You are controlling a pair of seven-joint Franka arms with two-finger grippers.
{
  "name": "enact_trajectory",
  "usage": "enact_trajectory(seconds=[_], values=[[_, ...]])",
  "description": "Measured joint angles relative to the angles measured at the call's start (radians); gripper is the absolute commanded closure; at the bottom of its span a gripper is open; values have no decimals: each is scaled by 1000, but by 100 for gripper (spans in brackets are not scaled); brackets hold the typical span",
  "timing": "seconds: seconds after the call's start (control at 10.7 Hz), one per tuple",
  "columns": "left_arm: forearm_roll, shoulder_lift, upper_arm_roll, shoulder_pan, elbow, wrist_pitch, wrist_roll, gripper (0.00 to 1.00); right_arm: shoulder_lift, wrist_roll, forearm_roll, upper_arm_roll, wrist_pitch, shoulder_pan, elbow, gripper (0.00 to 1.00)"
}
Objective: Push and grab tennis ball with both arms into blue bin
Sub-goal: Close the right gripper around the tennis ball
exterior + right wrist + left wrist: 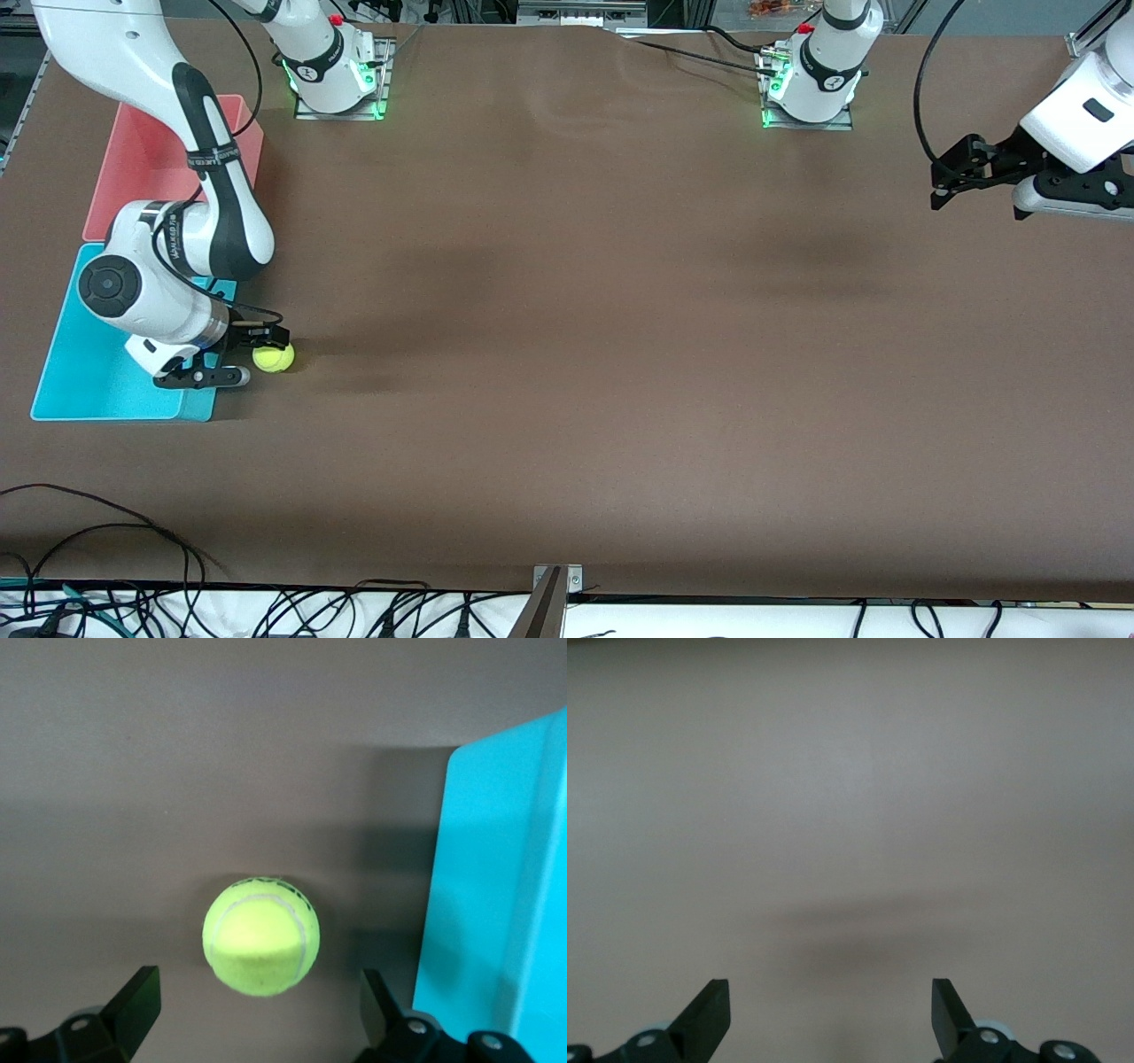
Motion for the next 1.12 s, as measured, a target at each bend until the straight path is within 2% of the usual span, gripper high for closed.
enact_trajectory(seconds=[0.19,0.38,0.47,0.75,0.94,1.12], values=[[6,0,-8,-7,9,-6,-79,0,30,0,0,1,49,1,-3,0],[72,2,-8,-30,9,-6,-88,0,65,0,0,1,105,1,-4,0],[101,5,-20,-39,9,-7,-93,0,79,0,0,1,120,1,-5,5],[107,12,-29,-38,10,-7,-104,0,100,0,0,1,126,1,-5,11],[105,12,-27,-35,15,-7,-104,0,107,0,0,1,127,1,-5,22],[94,12,-26,-35,16,-7,-105,0,109,0,0,1,127,1,-8,51]])
